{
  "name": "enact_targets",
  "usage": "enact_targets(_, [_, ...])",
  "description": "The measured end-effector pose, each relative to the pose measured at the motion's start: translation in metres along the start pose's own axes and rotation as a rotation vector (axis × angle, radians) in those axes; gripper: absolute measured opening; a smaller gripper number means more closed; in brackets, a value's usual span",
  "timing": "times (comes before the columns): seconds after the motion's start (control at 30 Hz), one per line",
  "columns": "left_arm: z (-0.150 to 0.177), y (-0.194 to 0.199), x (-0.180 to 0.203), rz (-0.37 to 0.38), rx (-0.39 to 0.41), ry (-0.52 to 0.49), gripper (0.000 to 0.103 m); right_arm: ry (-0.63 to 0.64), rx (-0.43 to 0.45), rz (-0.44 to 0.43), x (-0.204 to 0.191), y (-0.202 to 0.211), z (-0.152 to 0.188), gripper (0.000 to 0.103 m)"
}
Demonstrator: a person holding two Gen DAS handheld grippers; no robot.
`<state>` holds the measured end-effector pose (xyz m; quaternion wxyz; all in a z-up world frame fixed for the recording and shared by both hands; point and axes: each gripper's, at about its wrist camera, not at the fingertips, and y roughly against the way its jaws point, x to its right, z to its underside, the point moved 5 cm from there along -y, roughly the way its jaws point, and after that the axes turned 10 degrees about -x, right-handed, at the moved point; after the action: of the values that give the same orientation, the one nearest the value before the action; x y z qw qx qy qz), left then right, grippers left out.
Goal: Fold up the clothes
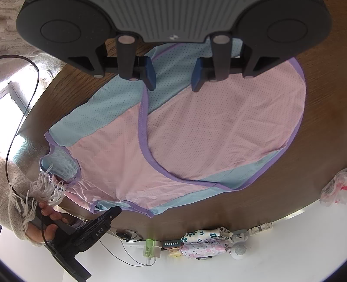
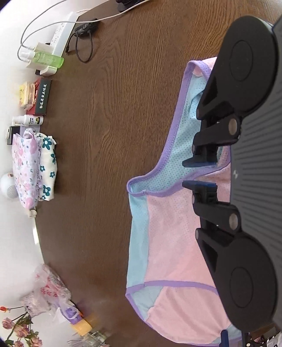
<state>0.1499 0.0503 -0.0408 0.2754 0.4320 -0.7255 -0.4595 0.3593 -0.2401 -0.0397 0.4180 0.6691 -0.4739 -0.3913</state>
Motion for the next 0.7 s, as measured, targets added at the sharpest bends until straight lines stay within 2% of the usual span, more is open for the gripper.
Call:
enact_targets(0.2, [-0.001, -0.001, 0.000, -0.003, -0.001, -0.004, 0.035, 0.116, -0.050, 0.088, -0.007, -0.009, 0.018, 0.012])
enact_targets(0.37, [0.001, 0.000, 0.003, -0.005, -0.012, -0.010, 0.034, 0.179, -0.031, 0.175, -0.013, -0.015, 0.019, 0.012])
enact_targets(0.43, [0.002, 0.002, 0.003, 0.005, -0.011, -0.005, 0.034, 0.138, -0.024, 0.163, -0.006, -0.012, 0.017, 0.012])
enact_targets(0.57, [0.004, 0.011, 0.004, 0.048, 0.025, 0.007, 0.032, 0.104, 0.015, 0.074, -0.006, 0.005, 0.023, 0.013])
enact_targets(0.7, [-0.002, 0.018, 0.016, 0.125, 0.060, -0.022, 0.032, 0.083, 0.015, 0.003, -0.015, 0.017, 0.041, 0.016])
